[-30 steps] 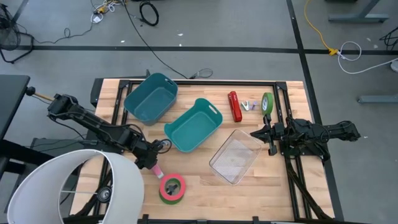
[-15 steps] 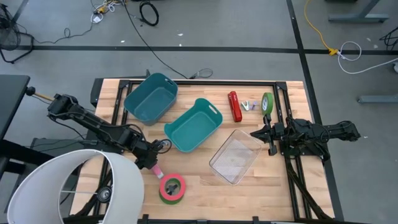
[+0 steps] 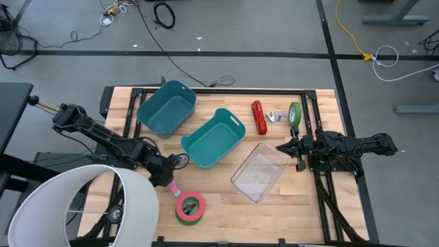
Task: Pick and place Stapler, Stapler remover, tape
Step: Put the pink stapler into the green bin
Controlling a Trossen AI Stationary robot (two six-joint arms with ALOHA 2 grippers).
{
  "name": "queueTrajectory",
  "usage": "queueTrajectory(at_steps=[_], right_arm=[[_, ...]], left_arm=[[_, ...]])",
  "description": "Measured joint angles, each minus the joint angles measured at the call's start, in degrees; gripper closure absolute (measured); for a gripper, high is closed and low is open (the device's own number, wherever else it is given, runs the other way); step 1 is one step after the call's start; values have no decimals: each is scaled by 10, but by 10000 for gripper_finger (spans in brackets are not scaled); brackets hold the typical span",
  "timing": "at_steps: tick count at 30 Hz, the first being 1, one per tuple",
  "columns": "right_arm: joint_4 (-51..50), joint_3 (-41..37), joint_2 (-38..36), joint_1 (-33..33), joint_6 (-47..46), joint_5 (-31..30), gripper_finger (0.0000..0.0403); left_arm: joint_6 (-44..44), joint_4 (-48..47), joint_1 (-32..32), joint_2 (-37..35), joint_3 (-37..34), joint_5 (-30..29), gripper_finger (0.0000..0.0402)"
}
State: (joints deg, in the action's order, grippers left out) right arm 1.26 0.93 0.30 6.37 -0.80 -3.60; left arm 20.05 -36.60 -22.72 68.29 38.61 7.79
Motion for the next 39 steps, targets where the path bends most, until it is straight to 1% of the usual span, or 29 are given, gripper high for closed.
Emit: queueTrajectory(at_steps=[4,12,21,24,34,39], right_arm=[[0,0,0,0,0,0,388],[0,0,0,0,0,0,388],[0,0,0,0,2,0,388],[0,0,0,0,2,0,388],[0,0,0,0,1,0,388],[0,0,0,0,0,0,388]], left_arm=[[0,1,0,13,0,0,149],[0,17,0,60,0,-2,151],[0,23,0,68,0,-2,156],[-4,24,0,68,0,-2,169],[-14,24,0,68,0,3,235],[-15,24,0,68,0,9,252]])
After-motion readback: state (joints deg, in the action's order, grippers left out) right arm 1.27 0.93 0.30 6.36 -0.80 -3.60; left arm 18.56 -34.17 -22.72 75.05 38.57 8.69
